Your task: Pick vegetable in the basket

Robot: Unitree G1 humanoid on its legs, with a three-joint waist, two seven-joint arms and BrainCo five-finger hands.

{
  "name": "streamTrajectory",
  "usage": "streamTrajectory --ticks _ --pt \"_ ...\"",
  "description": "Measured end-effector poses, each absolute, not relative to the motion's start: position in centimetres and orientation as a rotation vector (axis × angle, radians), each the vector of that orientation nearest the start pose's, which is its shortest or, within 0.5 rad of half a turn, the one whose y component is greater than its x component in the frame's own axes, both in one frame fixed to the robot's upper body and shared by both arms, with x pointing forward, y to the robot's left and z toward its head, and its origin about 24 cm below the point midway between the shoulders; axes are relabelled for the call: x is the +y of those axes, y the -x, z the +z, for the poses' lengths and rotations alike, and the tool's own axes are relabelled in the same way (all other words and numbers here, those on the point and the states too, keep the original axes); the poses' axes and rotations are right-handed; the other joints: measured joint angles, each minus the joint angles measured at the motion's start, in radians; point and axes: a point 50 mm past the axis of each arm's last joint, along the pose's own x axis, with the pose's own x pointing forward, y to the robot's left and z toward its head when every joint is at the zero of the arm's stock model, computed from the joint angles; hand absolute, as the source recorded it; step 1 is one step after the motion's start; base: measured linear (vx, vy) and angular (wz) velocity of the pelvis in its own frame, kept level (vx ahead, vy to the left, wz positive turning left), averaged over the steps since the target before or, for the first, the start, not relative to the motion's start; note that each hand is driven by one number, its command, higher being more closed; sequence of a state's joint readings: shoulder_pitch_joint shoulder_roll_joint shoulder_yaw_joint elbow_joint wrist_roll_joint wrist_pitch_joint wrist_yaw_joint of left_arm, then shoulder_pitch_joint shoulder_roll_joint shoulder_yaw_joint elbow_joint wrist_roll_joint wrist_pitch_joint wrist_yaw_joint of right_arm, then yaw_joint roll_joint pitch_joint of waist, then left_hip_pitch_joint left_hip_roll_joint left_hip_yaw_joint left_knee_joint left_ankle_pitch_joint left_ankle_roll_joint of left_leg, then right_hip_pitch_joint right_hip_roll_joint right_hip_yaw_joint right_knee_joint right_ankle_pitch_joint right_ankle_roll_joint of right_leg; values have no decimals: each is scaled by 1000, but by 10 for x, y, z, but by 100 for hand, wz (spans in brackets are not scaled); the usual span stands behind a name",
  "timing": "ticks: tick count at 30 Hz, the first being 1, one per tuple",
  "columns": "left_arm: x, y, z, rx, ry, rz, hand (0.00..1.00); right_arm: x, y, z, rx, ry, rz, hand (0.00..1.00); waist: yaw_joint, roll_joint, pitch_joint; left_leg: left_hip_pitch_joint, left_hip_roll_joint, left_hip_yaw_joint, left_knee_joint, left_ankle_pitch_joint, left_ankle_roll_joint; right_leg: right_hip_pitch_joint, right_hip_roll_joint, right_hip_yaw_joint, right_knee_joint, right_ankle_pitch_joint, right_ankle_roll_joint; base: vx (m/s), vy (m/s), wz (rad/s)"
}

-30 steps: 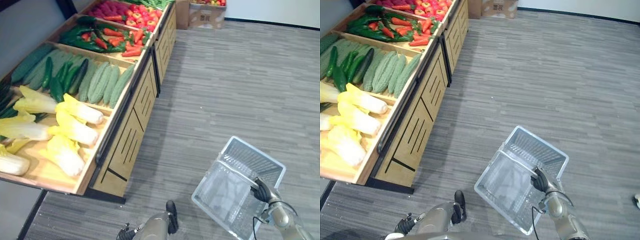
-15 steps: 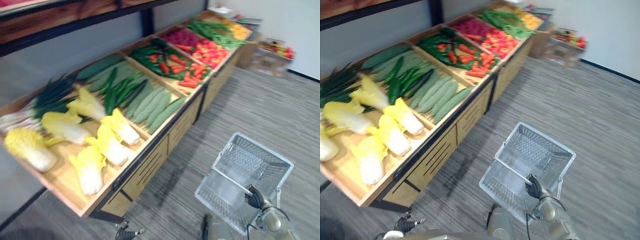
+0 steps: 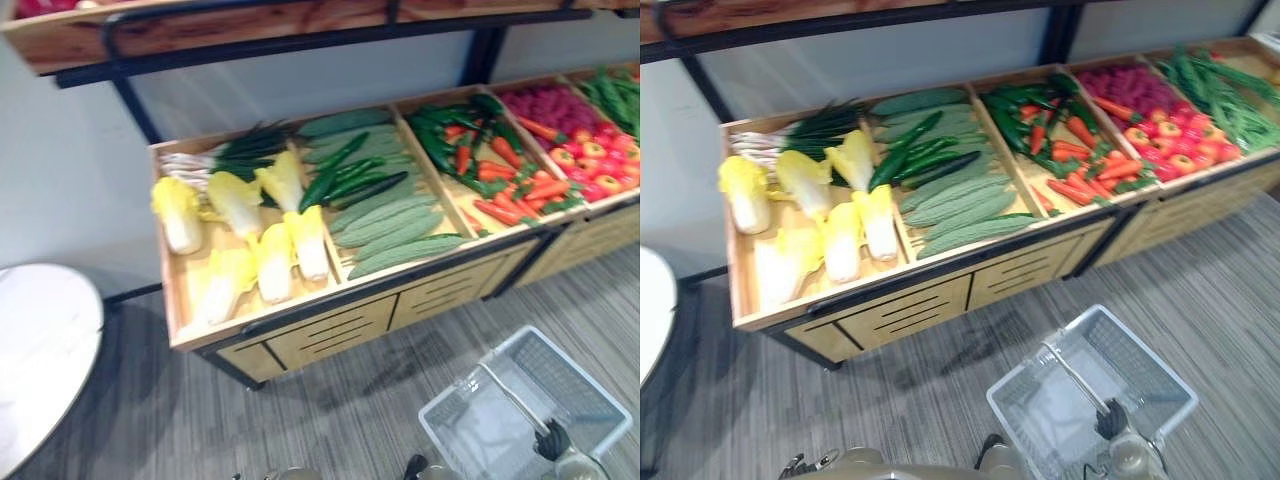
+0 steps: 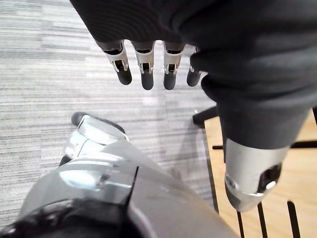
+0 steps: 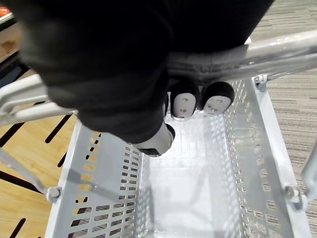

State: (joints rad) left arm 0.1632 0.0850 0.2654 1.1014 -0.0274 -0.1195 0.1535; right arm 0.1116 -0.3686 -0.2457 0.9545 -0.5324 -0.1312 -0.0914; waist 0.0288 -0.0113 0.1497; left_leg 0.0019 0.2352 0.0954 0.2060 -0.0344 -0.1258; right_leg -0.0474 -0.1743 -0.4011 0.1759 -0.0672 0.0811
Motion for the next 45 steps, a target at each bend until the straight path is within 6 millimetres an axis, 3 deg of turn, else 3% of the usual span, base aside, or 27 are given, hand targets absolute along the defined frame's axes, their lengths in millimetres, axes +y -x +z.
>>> streamTrajectory --ticks 1,2,3,5,6,7,9,14,15,18,22,25,27,32,33,36,45 --pt "227 -58 -161 1099 -8 515 0 -317 -106 -112 950 721 -213 100 -1 6 1 0 8 107 -38 8 7 -2 -2 -29 -7 1 -1 -83 -56 79" --pt "227 -58 -161 1099 -8 515 0 -317 -106 -112 950 721 -213 100 -1 6 1 0 8 107 -38 8 7 -2 -2 -29 -7 1 -1 -116 3 71" --pt "234 -70 -155 1031 -12 573 0 -312 -101 -117 960 686 -239 100 -2 9 -1 3 7 159 -109 24 2 -4 4 -63 -24 3 0 -103 28 58" --pt "253 -94 -134 859 -10 728 0 -301 -99 -122 960 643 -249 100 3 26 -4 -6 6 144 -207 20 -19 -28 25 -86 -58 27 8 -145 63 51" --pt "259 -100 -126 808 -19 764 0 -296 -99 -124 960 629 -248 100 3 16 -6 -20 0 142 -212 25 -17 -35 29 -84 -75 40 6 -146 74 22" --pt "267 -116 -107 685 -40 811 0 -287 -98 -128 955 607 -248 100 3 1 -5 -40 -10 138 -216 31 -14 -35 30 -82 -112 72 7 -95 69 14" --pt "272 -139 -75 491 -95 833 0 -280 -94 -131 958 591 -254 100 3 -6 -7 -55 -38 130 -223 46 -8 -34 16 -78 -152 110 13 -50 101 13" --pt "268 -185 -22 192 -215 804 0 -282 -90 -131 961 570 -288 100 -1 11 -7 -48 -73 139 -221 46 4 -36 -8 -33 -160 131 23 9 66 -4" --pt "268 -199 -1 88 -258 821 0 -281 -91 -131 957 572 -280 100 -5 10 -6 -42 -72 142 -221 46 4 -36 -6 -27 -160 132 22 20 11 -16" --pt "271 -217 41 -107 -319 856 0 -278 -96 -131 941 585 -251 100 -18 7 -5 -27 -66 159 -222 41 4 -40 3 1 -159 138 15 22 -10 -24" --pt "275 -233 76 -265 -371 910 0 -276 -110 -127 901 609 -221 100 -33 2 0 -25 -68 218 -222 33 9 -81 8 66 -162 158 11 -15 9 -43" --pt "276 -246 93 -333 -372 922 0 -273 -120 -125 875 613 -204 100 -56 -10 24 -28 -69 234 -220 31 9 -93 10 85 -173 167 8 -33 6 -27" --pt "282 -258 99 -331 -390 920 0 -272 -127 -121 847 627 -192 100 -56 -18 44 -35 -69 255 -219 31 9 -115 15 111 -177 176 2 -31 -5 -29" --pt "303 -289 103 -225 -448 937 0 -273 -153 -110 769 664 -170 100 -61 -27 96 -78 -72 280 -216 34 11 -176 20 143 -184 200 1 -22 -6 -20" --pt "311 -294 103 -195 -468 946 0 -271 -160 -108 750 673 -159 100 -74 -30 106 -87 -72 280 -215 35 11 -183 21 145 -191 204 0 26 -6 -15" --pt "325 -299 106 -144 -493 971 0 -268 -173 -103 709 685 -145 100 -79 -39 135 -89 -69 280 -215 34 10 -200 31 171 -191 212 -3 49 -12 -24" --pt "334 -313 119 -109 -457 995 0 -265 -178 -101 683 701 -142 100 -80 -42 166 -102 -70 281 -215 33 9 -226 33 194 -191 212 -3 33 -9 -8"
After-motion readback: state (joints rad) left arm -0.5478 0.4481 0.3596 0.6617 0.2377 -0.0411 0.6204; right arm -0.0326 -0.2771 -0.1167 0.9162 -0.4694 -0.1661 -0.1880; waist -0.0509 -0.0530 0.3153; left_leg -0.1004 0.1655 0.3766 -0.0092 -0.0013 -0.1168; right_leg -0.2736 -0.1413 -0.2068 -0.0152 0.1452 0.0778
